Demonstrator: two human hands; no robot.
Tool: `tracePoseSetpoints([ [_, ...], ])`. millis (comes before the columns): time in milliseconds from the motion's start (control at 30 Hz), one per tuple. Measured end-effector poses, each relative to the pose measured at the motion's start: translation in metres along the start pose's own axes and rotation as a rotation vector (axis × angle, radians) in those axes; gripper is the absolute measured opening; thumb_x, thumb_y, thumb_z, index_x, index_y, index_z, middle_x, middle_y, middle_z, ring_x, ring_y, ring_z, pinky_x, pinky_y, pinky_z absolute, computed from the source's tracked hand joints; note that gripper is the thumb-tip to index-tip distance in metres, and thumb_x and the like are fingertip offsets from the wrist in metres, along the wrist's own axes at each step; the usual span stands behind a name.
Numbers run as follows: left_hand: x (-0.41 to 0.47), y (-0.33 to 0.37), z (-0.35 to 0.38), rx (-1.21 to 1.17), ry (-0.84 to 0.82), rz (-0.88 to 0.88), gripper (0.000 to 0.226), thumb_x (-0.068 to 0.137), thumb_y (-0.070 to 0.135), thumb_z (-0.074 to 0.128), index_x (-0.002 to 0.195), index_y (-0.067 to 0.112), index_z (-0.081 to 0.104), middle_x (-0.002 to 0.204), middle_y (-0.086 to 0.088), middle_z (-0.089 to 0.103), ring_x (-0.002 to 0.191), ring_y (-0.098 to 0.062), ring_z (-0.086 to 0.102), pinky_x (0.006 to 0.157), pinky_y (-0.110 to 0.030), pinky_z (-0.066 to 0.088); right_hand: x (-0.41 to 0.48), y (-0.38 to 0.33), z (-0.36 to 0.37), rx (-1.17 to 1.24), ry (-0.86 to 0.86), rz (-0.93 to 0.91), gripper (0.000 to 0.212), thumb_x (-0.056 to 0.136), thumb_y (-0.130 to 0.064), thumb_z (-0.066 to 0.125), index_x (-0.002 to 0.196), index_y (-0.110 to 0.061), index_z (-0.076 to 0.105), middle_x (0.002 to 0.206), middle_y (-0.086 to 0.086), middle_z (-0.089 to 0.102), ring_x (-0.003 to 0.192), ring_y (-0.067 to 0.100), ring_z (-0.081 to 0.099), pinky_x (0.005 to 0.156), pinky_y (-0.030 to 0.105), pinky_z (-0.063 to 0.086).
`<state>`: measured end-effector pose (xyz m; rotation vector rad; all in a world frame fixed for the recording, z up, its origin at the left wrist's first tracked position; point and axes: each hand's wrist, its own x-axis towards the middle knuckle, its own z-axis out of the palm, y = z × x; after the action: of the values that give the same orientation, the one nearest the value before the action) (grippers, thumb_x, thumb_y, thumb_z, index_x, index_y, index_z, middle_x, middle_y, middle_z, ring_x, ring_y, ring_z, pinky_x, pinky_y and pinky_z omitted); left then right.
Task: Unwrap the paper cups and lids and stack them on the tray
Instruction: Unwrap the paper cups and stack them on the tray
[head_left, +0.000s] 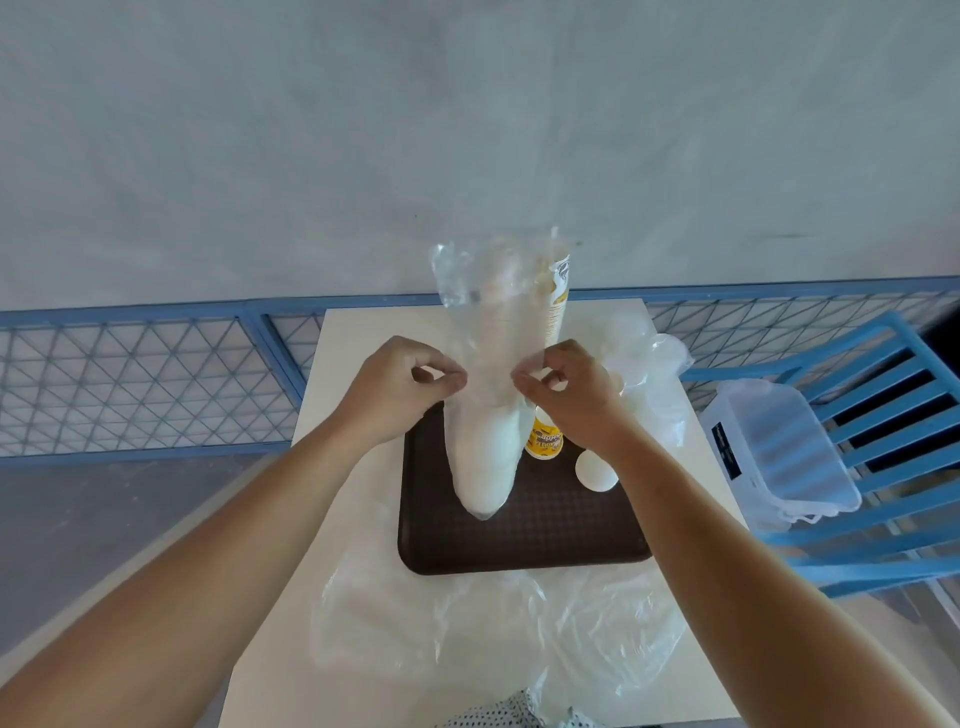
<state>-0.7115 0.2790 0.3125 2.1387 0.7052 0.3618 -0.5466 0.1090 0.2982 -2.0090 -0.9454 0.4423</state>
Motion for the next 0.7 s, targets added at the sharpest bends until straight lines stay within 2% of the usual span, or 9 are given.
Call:
tracePoseSetpoints([
  [67, 0.000, 0.008, -0.004, -0.080, 0.068, -0.022, 0.002, 0.092, 0.035, 0.078, 0.094, 0.033, 0.079, 0.096, 0.035, 0.067, 0.088, 0.004, 0.065, 0.067, -0.006, 0.047, 0.002, -0.008, -0.002, 0.086, 0.048, -0.015, 0.006, 0.095, -0.022, 0.075, 0.091, -0.027, 0.077, 0.109, -0.003, 0.066, 0.076, 0.000, 0.063, 0.070, 0.002, 0.040],
  [133, 0.004, 0.017, -0.013, -0.186, 0.108, -0.020, 0.014, 0.089, 0.040, 0.081, 0.101, 0.036, 0.076, 0.108, 0.030, 0.067, 0.092, 0.005, 0.064, 0.074, -0.005, 0.044, 0.008, -0.019, -0.008, 0.201, 0.090, -0.069, 0.013, 0.095, -0.020, 0.075, 0.087, -0.030, 0.075, 0.106, -0.002, 0.070, 0.076, -0.003, 0.062, 0.073, 0.009, 0.045],
  [200, 0.006, 0.026, -0.021, -0.197, 0.067, -0.022, 0.026, 0.085, 0.045, 0.083, 0.109, 0.040, 0.074, 0.115, 0.024, 0.068, 0.097, 0.003, 0.064, 0.083, -0.015, 0.048, 0.015, -0.033, -0.015, 0.284, 0.136, -0.116, 0.010, 0.095, -0.021, 0.075, 0.089, -0.028, 0.076, 0.099, -0.007, 0.074, 0.078, 0.002, 0.063, 0.078, 0.020, 0.050],
  [267, 0.007, 0.033, -0.023, -0.141, 0.020, -0.018, 0.015, 0.089, 0.045, 0.080, 0.102, 0.043, 0.075, 0.109, 0.030, 0.070, 0.099, 0.008, 0.063, 0.088, -0.020, 0.047, 0.020, -0.043, -0.020, 0.378, 0.134, -0.125, 0.003, 0.094, -0.026, 0.074, 0.095, -0.028, 0.077, 0.096, -0.012, 0.075, 0.082, 0.008, 0.065, 0.082, 0.034, 0.055],
  [333, 0.006, 0.044, -0.023, -0.217, 0.020, -0.015, 0.003, 0.096, 0.038, 0.074, 0.098, 0.038, 0.077, 0.104, 0.028, 0.074, 0.100, 0.007, 0.066, 0.095, -0.026, 0.049, 0.021, -0.045, -0.022, 0.422, 0.063, -0.112, 0.024, 0.088, -0.041, 0.075, 0.111, -0.033, 0.073, 0.108, -0.011, 0.074, 0.095, 0.011, 0.068, 0.088, 0.040, 0.056],
  [400, 0.005, 0.057, -0.024, -0.413, 0.029, -0.017, 0.012, 0.102, 0.031, 0.067, 0.102, 0.023, 0.076, 0.106, 0.010, 0.079, 0.102, -0.009, 0.073, 0.101, -0.039, 0.054, 0.018, -0.042, -0.020, 0.445, -0.019, -0.065, 0.045, 0.082, -0.049, 0.078, 0.124, -0.035, 0.068, 0.118, -0.007, 0.073, 0.110, 0.016, 0.069, 0.096, 0.041, 0.056],
  [500, 0.002, 0.076, -0.029, -0.551, 0.065, 0.027, 0.019, 0.104, 0.030, 0.063, 0.110, 0.013, 0.069, 0.103, -0.001, 0.079, 0.098, -0.020, 0.076, 0.095, -0.044, 0.057, 0.012, -0.037, -0.015, 0.397, -0.051, -0.078, 0.030, 0.093, -0.033, 0.076, 0.118, -0.018, 0.073, 0.110, 0.000, 0.077, 0.104, 0.020, 0.073, 0.100, 0.049, 0.056],
  [600, -0.001, 0.082, -0.033, -0.453, 0.045, 0.047, 0.034, 0.094, 0.037, 0.075, 0.125, 0.026, 0.067, 0.104, 0.004, 0.079, 0.099, -0.016, 0.075, 0.097, -0.047, 0.058, 0.003, -0.052, -0.015, 0.513, -0.002, -0.119, 0.018, 0.102, -0.012, 0.066, 0.105, 0.005, 0.072, 0.099, 0.020, 0.077, 0.091, 0.032, 0.073, 0.097, 0.051, 0.057],
  [700, -0.009, 0.084, -0.032, -0.280, 0.002, 0.092, 0.026, 0.093, 0.037, 0.077, 0.118, 0.033, 0.072, 0.104, 0.010, 0.078, 0.099, -0.010, 0.074, 0.098, -0.051, 0.057, -0.008, -0.071, -0.021, 0.561, 0.026, -0.163, 0.021, 0.104, -0.014, 0.063, 0.104, 0.005, 0.072, 0.099, 0.023, 0.075, 0.095, 0.037, 0.071, 0.094, 0.052, 0.056],
])
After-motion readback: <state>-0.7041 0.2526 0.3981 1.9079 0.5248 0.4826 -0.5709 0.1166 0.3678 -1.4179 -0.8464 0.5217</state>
